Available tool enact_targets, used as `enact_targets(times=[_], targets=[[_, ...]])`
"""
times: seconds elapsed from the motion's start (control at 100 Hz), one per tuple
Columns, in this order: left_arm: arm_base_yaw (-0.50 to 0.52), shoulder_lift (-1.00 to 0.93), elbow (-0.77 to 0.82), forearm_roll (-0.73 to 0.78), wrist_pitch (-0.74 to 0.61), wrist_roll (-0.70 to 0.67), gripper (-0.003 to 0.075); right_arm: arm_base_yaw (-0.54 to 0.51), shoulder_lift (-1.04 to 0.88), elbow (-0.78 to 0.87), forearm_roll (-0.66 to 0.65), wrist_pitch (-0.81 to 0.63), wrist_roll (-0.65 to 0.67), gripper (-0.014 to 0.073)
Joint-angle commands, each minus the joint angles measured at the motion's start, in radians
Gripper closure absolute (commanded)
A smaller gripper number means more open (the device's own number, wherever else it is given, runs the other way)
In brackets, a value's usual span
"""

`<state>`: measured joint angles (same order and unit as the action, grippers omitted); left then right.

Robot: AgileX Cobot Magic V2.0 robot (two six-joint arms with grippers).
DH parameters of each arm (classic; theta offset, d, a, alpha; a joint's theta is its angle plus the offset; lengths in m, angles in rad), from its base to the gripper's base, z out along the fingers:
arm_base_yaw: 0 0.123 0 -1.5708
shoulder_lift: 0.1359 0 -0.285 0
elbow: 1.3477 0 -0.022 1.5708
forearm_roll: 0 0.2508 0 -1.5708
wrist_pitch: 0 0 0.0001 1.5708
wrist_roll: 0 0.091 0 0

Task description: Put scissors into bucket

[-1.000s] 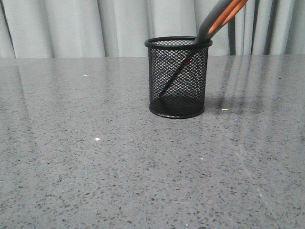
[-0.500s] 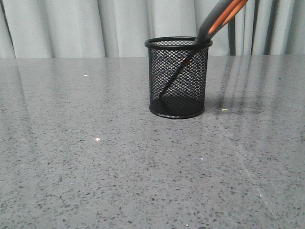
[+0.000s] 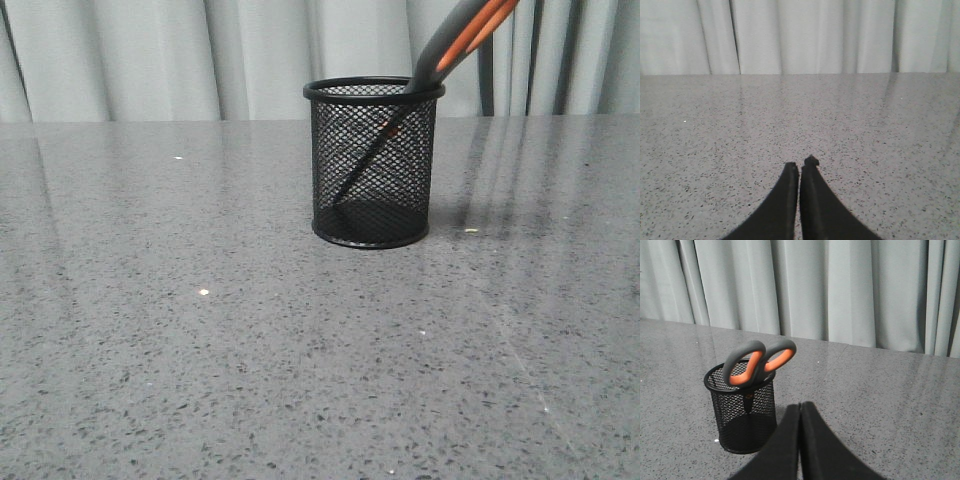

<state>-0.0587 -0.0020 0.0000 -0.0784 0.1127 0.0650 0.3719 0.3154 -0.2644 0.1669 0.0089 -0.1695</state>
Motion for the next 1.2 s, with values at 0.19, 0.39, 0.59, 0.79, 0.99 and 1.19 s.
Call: enact_targets(times=[0.19,0.39,0.59,0.79,0.99,1.19], targets=[[0.004,-0.028,0.041,0.0,-0.072,-0.012,0.074,-0.002,0.01,-0.028,0.001,-0.084,-0.003,0.0649],[0.004,-0.028,0.041,0.0,-0.072,-0.012,0.074,-0.002,0.01,-0.028,0.001,-0.082,-0.003,0.0649],[0.004,-0.028,0.041,0.0,-0.072,-0.012,0.074,-0.102,0.008,0.033,-0.036,-0.092,-0.003,0.0649],[0.004,-0.028,0.041,0.0,-0.072,-0.012,0.074,-0.251,-0.102,0.14,-0.078,-0.096,0.0,0.0649],[0.004,-0.028,0.041,0.0,-0.072,-0.012,0.074,-0.297,-0.278,0.287,-0.137,-0.076,0.087,0.0649],[0.004,-0.028,0.041,0.0,-0.074,-0.012,0.074,-0.312,-0.348,0.284,-0.167,0.151,0.108,0.0649]])
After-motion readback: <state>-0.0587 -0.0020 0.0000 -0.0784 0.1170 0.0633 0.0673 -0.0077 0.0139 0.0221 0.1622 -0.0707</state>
